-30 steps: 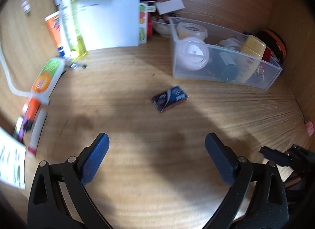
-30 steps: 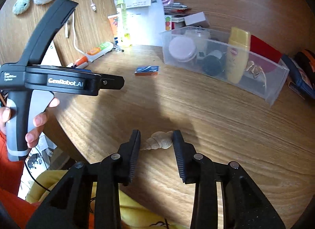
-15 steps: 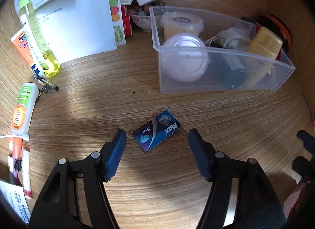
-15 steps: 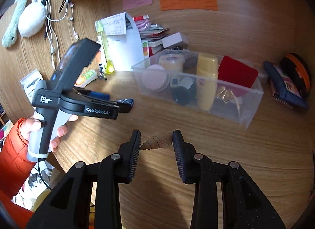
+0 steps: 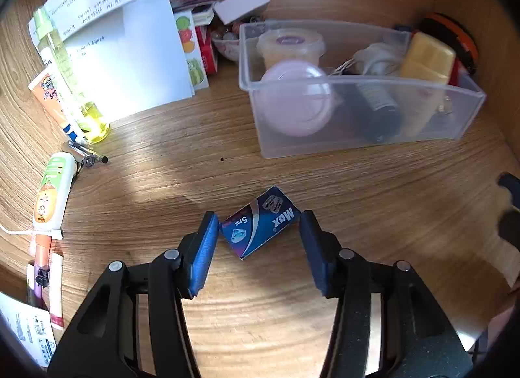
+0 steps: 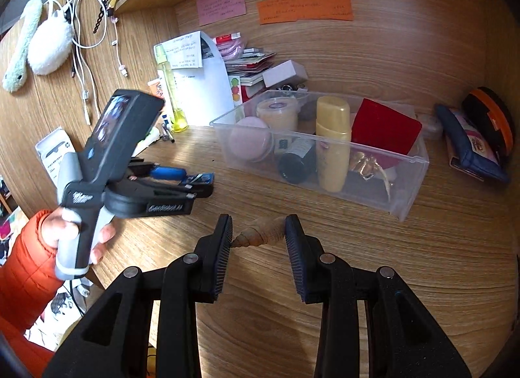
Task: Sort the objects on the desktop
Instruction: 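Carry the Max box and seashell over the bin with both grippers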
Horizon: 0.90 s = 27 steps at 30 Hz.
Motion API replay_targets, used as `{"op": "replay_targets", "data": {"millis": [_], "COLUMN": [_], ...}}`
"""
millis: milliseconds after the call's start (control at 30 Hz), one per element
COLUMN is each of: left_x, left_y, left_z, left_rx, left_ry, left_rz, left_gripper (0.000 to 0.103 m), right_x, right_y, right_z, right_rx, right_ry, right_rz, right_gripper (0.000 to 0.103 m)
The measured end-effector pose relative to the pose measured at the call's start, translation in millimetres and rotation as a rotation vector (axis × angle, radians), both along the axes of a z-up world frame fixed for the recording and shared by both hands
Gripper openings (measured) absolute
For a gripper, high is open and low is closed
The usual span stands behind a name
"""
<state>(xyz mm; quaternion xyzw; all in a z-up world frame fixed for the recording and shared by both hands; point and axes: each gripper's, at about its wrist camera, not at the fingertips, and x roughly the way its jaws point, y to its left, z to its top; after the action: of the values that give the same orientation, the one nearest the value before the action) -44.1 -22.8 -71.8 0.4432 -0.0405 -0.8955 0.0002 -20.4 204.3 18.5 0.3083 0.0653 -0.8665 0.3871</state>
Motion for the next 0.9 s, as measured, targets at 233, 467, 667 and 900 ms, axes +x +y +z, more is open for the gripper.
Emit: {"op": "replay_targets", "data": {"millis": [233, 467, 667, 900], "left_x": [11, 4, -15, -42], "left_y": [10, 23, 32, 40], "left_z": [33, 64, 80, 94], "left_rx": [0.07, 0.145, 0.135, 0.147], "left_ry": [0.069, 0.111, 0.143, 0.166], "left_rz": [-0.048, -0.115, -0.129, -0.134], "left_gripper": [0.051, 0.051, 0.051, 0.051], "right_x": [-15, -36, -53, -69], "right_y": [11, 26, 31, 19], "right_z": [9, 34, 59, 76], "right_rx": [-0.007, -0.01, -0.002, 0.017], "right_ry": [0.017, 0.077, 0.143, 0.198], "right_rz": [-0.05, -0.103, -0.13, -0.117], "right_gripper": [0.031, 0.031, 0.031, 0.031]}}
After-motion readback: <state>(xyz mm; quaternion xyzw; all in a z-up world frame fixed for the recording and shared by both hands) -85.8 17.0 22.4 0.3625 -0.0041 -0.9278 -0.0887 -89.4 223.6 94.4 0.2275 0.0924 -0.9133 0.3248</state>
